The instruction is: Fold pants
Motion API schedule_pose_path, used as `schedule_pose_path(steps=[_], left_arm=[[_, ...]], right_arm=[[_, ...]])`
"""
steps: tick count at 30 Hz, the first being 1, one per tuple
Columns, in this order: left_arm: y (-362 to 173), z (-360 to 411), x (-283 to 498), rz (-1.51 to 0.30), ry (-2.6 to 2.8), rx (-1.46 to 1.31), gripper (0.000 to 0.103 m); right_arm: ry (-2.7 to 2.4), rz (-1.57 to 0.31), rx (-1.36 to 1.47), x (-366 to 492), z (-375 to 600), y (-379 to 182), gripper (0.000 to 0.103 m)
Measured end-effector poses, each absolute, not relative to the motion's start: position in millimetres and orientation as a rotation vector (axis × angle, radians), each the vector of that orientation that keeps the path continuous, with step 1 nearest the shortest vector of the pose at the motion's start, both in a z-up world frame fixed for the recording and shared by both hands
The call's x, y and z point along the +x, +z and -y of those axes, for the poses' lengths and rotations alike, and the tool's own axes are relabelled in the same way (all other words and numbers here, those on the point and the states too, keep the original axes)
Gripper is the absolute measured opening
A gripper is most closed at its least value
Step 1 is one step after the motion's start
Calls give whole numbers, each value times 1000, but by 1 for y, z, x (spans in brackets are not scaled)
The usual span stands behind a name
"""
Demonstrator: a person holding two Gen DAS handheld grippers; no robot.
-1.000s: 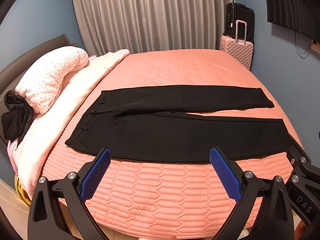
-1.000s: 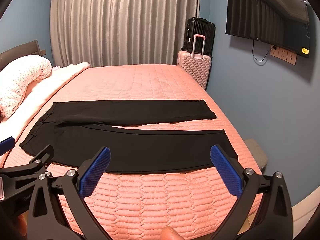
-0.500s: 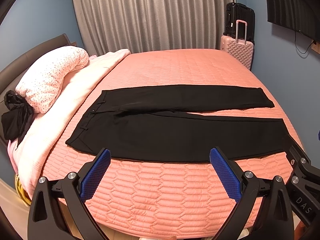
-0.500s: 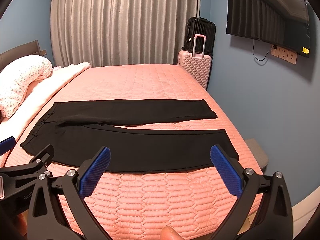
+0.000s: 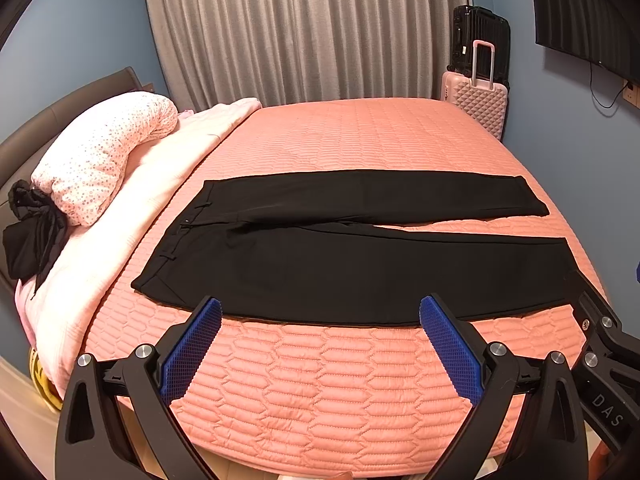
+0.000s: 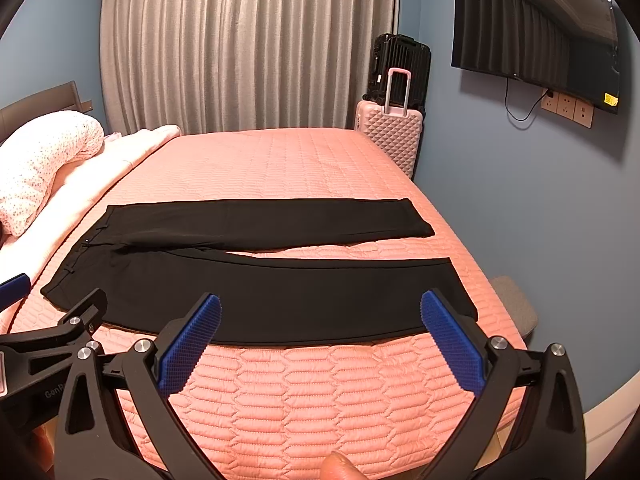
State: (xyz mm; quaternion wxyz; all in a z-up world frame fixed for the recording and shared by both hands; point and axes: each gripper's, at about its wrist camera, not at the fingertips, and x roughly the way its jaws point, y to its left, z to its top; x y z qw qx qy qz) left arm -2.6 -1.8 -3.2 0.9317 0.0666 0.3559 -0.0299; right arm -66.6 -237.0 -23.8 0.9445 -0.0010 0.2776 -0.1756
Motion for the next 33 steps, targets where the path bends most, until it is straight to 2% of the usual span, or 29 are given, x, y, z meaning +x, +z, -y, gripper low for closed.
schedule_pose_path(steps=[33], left_arm=[[-5,4,-2,-737,-68,146,98]], right_arm=[[-358,-570,-2,-65,238,-26,98]])
